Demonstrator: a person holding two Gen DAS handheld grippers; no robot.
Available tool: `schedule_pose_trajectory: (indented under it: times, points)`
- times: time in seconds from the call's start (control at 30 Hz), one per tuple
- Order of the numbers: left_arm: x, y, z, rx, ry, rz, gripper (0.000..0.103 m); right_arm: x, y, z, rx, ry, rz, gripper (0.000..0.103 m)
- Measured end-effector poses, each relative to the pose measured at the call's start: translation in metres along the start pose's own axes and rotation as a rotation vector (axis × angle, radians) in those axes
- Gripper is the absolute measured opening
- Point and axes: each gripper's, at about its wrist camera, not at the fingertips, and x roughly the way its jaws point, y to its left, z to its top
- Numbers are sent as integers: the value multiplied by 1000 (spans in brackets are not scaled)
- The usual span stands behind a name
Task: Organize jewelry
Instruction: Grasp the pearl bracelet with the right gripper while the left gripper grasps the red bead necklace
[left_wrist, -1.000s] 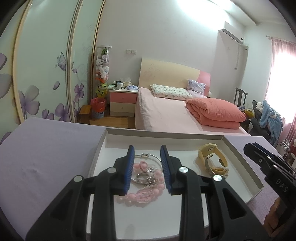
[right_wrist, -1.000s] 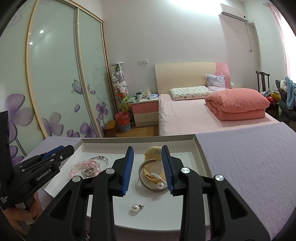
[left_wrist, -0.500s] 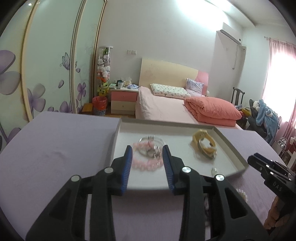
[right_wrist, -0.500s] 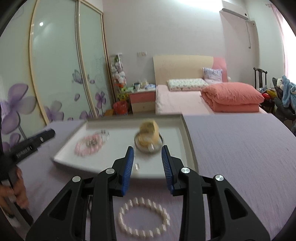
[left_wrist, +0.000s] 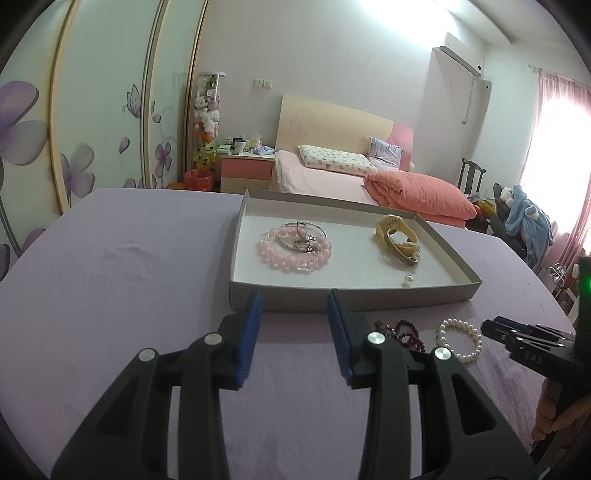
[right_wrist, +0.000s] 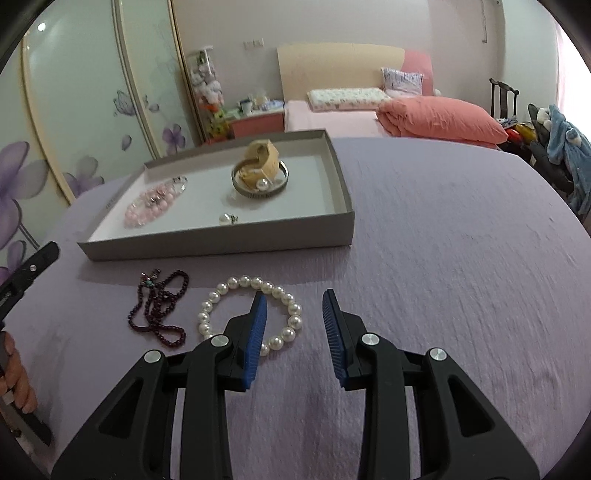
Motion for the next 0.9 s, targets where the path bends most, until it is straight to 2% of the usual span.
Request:
schedule_pose_trajectory:
  times: [0.17,0.23,0.27,0.3,0.47,0.63,0.9]
  points:
    - [-1,-7,-2,8,6,-6,37,17,-1,-2,7,70,-21,31]
    - [-1,-9,-2,13,11,-10,38,16,0,-5,-26,59,-50,23]
    - [0,-11,-3,15,14,-12,38,15,-1,-7,-30,61,-47,13]
    - [0,-12,-2,17,17,-15,38,14,-2,-9,-34,62,-45,12]
    - [5,-26,-6,27,48,-49,41,1,-16,-21,-28,61,-46,10]
    - [13,-45,-10,57,88,-90,48,-15,-45,-31,57,55,-74,10]
    - [43,-86,-20,110,222,-142,60,-25,-64,-41,103,46,-75,10]
